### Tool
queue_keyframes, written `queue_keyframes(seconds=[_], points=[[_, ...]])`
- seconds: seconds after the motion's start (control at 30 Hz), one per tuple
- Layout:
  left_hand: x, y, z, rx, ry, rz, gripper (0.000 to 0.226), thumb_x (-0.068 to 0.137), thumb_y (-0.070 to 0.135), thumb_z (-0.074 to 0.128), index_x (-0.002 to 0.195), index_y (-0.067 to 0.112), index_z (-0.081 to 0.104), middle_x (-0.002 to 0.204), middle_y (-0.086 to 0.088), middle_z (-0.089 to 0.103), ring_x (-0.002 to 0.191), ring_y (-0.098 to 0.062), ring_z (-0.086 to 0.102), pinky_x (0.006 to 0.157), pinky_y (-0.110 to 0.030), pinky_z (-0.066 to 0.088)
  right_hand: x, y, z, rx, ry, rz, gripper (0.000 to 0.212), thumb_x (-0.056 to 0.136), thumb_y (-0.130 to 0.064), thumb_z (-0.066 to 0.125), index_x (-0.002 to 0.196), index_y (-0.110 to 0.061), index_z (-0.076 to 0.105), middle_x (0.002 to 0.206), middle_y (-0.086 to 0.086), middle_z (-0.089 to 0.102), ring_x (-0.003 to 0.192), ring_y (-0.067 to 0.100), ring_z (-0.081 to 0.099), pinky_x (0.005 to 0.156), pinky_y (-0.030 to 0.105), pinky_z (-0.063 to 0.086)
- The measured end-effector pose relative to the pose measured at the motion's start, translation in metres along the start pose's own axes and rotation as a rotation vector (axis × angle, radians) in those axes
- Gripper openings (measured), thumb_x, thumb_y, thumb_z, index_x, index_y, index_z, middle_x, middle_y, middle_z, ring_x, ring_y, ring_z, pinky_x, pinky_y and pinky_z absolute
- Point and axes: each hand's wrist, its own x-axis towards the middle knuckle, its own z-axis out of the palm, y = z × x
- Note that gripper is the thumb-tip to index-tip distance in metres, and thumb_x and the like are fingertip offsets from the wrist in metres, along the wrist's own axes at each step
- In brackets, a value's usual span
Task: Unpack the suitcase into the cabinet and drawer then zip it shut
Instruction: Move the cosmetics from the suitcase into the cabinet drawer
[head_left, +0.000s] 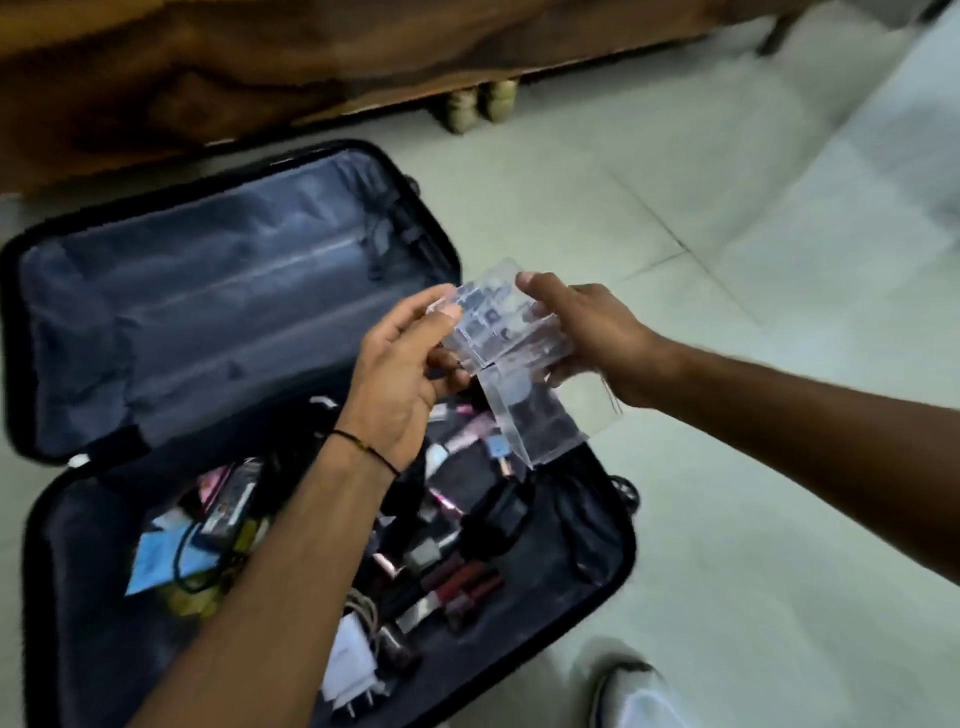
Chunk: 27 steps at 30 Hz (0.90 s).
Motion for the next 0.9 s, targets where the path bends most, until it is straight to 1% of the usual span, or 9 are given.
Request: queue_keyframes(seconds=[0.07, 0.13, 0.27, 0.4, 0.57, 0.7, 0.77, 0.83, 0.9], points=[[0.002, -0.014, 0.020, 0.030, -0.045, -0.065, 0.029, 0.093, 0.012, 0.062, 0.122, 0.016, 0.065, 0.096, -0.001, 0.065, 0.071, -0.014, 0.055, 0.058, -0.025, 0.052, -0.001, 0.016, -0.021, 0.012, 0.110, 0.052, 0.052, 0.095, -0.048, 0.062, 0.100, 0.004, 0.063, 0.082, 0.012, 0.064, 0.053, 0.028, 0.065, 0.045, 0.030, 0.050], [0.002, -0.026, 0.033, 0.083, -0.079, -0.126, 0.034, 0.093, 0.009, 0.061, 0.126, 0.018, 0.062, 0.102, -0.005, 0.064, 0.076, -0.017, 0.060, 0.059, -0.027, 0.054, -0.004, 0.032, -0.037, 0.017, 0.141, 0.105, 0.055, 0.095, -0.046, 0.063, 0.106, 0.008, 0.061, 0.085, 0.013, 0.061, 0.047, 0.028, 0.064, 0.046, 0.032, 0.051], [0.005, -0.043, 0.048, 0.219, -0.161, -0.192, 0.037, 0.093, 0.010, 0.061, 0.129, 0.022, 0.059, 0.114, -0.012, 0.063, 0.082, -0.020, 0.065, 0.067, -0.031, 0.056, -0.009, 0.056, -0.064, 0.015, 0.160, 0.162, 0.057, 0.095, -0.045, 0.064, 0.109, 0.011, 0.059, 0.087, 0.015, 0.059, 0.047, 0.028, 0.065, 0.047, 0.034, 0.052], [0.010, -0.055, 0.060, 0.361, -0.179, -0.182, 0.049, 0.095, 0.015, 0.060, 0.141, 0.026, 0.048, 0.132, -0.002, 0.054, 0.093, -0.022, 0.067, 0.067, -0.029, 0.054, 0.001, 0.076, -0.095, -0.036, 0.222, 0.169, 0.054, 0.092, -0.046, 0.066, 0.105, 0.007, 0.061, 0.093, 0.015, 0.063, 0.052, 0.032, 0.067, 0.046, 0.033, 0.054], [0.008, -0.064, 0.041, 0.621, -0.170, -0.045, 0.039, 0.095, 0.008, 0.056, 0.129, 0.026, 0.056, 0.123, -0.003, 0.059, 0.086, -0.021, 0.065, 0.067, -0.031, 0.051, 0.019, 0.114, -0.133, -0.050, 0.342, 0.227, 0.051, 0.090, -0.042, 0.068, 0.099, 0.007, 0.061, 0.093, 0.020, 0.066, 0.053, 0.035, 0.068, 0.044, 0.031, 0.050], [0.013, -0.068, 0.021, 0.861, -0.227, 0.014, 0.031, 0.091, 0.009, 0.060, 0.104, 0.036, 0.066, 0.107, 0.004, 0.068, 0.097, -0.019, 0.066, 0.081, -0.034, 0.052, 0.031, 0.141, -0.144, -0.051, 0.380, 0.296, 0.052, 0.090, -0.042, 0.068, 0.103, 0.008, 0.060, 0.087, 0.020, 0.068, 0.051, 0.033, 0.066, 0.045, 0.031, 0.050], [0.016, -0.074, 0.019, 0.936, -0.220, 0.048, 0.028, 0.091, 0.009, 0.060, 0.108, 0.030, 0.067, 0.109, 0.004, 0.067, 0.096, -0.011, 0.064, 0.085, -0.024, 0.050, 0.037, 0.153, -0.140, -0.038, 0.372, 0.311, 0.049, 0.090, -0.043, 0.068, 0.099, 0.005, 0.061, 0.089, 0.021, 0.068, 0.051, 0.033, 0.066, 0.045, 0.031, 0.050], [0.018, -0.080, 0.022, 1.006, -0.223, 0.069, 0.028, 0.092, 0.010, 0.060, 0.115, 0.024, 0.066, 0.113, 0.005, 0.065, 0.095, -0.004, 0.061, 0.082, -0.013, 0.044, 0.044, 0.162, -0.135, -0.032, 0.356, 0.312, 0.045, 0.090, -0.044, 0.068, 0.094, 0.001, 0.061, 0.092, 0.020, 0.069, 0.052, 0.033, 0.066, 0.046, 0.031, 0.049], [0.021, -0.086, 0.025, 1.050, -0.246, 0.070, 0.029, 0.092, 0.012, 0.060, 0.119, 0.023, 0.063, 0.115, 0.004, 0.062, 0.095, -0.004, 0.060, 0.081, -0.015, 0.043, 0.050, 0.167, -0.132, -0.038, 0.350, 0.312, 0.044, 0.091, -0.044, 0.068, 0.094, 0.000, 0.061, 0.091, 0.016, 0.067, 0.054, 0.032, 0.065, 0.046, 0.030, 0.049]])
